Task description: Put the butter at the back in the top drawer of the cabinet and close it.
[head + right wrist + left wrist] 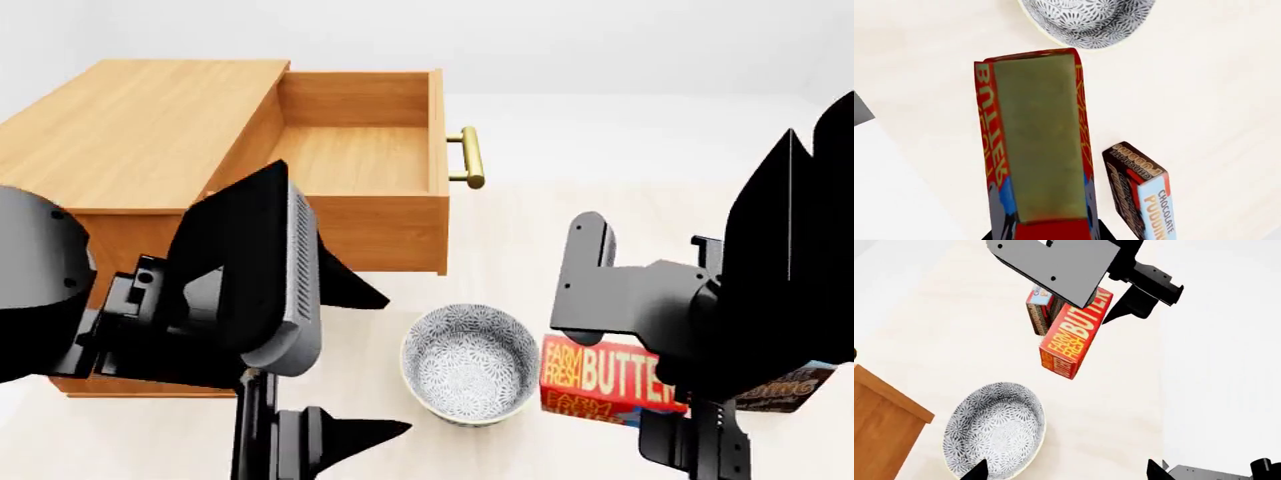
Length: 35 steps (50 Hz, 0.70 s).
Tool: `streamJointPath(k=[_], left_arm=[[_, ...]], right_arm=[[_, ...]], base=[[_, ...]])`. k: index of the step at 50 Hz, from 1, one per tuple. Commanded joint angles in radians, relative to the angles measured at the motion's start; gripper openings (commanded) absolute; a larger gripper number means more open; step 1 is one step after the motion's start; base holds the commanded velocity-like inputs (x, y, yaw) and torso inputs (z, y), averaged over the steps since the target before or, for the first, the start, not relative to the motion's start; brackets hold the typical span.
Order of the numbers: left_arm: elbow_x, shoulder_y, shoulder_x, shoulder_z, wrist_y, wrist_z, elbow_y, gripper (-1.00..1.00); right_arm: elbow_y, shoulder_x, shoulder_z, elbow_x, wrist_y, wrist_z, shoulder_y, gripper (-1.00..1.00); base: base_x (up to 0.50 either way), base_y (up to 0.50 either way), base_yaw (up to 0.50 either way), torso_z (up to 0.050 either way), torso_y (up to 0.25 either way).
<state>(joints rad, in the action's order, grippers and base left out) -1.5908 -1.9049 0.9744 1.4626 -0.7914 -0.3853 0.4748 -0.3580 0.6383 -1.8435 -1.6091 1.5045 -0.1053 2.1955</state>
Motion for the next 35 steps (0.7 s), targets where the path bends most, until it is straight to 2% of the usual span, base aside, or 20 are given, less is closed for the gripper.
streamJointPath(k=[1, 35], left_arm=[[0.005, -0.035, -0.058, -0.013, -0.027, -0.046, -0.063, 1.00], [0.066, 0.029, -0.125, 0.008, -0.008, -0.043, -0.054, 1.00]], right_arm=[[-0.011, -0.044, 0.009, -0.013, -0.017, 0.010, 0.051, -1.00], [-0.002, -0.166, 0.060, -0.090, -0.053, 0.056, 0.075, -1.00]], base=[[0.00, 0.00, 0.00, 0.000, 0.000], [0.00, 0.00, 0.00, 0.000, 0.001]])
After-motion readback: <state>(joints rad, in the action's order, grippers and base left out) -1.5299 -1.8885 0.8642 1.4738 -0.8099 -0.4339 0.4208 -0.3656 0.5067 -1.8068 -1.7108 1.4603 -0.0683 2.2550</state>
